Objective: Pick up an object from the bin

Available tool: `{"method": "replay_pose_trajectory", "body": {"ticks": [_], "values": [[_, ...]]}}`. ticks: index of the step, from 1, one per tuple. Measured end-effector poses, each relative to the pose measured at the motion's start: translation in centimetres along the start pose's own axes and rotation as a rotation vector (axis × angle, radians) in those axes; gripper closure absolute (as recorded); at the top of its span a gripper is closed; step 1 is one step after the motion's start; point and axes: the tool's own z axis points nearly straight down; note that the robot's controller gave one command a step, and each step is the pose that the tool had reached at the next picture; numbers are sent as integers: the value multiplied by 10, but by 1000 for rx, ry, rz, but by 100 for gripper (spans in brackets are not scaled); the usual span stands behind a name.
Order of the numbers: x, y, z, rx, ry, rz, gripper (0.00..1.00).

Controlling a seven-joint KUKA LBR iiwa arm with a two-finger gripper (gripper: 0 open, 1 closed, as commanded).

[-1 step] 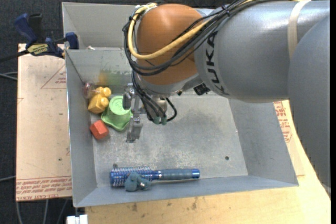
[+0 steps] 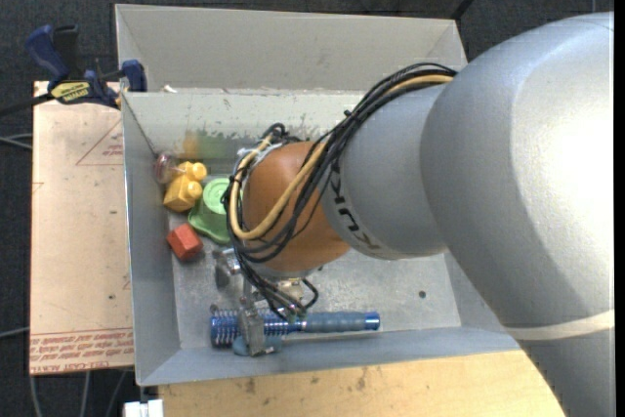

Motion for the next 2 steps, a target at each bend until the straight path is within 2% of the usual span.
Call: {"method": "replay_pose_trajectory", "body": {"ticks": [1,2], "values": [[8,-21,-1,-1,-15,-167,0],[14,-21,3,-1,2,-167,100]]}}
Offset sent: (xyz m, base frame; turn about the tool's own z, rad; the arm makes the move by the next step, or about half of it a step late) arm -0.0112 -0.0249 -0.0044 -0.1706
